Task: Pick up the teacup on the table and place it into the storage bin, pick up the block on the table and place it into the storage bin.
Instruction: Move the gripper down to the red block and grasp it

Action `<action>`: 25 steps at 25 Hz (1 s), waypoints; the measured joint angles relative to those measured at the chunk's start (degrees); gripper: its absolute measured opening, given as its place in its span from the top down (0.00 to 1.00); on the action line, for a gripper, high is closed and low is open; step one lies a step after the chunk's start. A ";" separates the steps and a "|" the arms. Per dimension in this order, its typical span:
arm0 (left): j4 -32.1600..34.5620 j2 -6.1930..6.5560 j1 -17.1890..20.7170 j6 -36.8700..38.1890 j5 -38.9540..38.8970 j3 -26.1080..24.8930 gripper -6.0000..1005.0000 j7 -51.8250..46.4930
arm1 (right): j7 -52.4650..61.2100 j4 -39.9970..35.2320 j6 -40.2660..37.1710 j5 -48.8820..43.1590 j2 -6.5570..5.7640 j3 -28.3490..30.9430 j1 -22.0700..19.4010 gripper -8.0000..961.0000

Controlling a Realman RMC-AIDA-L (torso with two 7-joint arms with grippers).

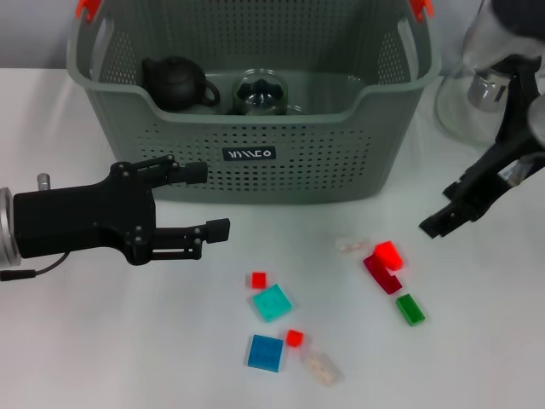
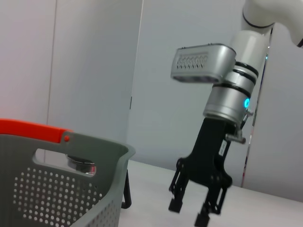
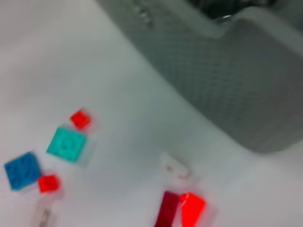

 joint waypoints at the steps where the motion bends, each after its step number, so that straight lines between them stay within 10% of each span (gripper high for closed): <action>1: 0.00 0.00 -0.01 -0.01 0.01 0.01 0.14 0.01 | -0.16 0.81 0.24 -0.21 0.07 -0.85 0.48 0.27; 25: -2.17 0.00 -0.62 -1.49 0.00 -0.27 0.14 -0.46 | -11.59 15.00 8.93 -3.97 0.74 -15.83 8.40 0.27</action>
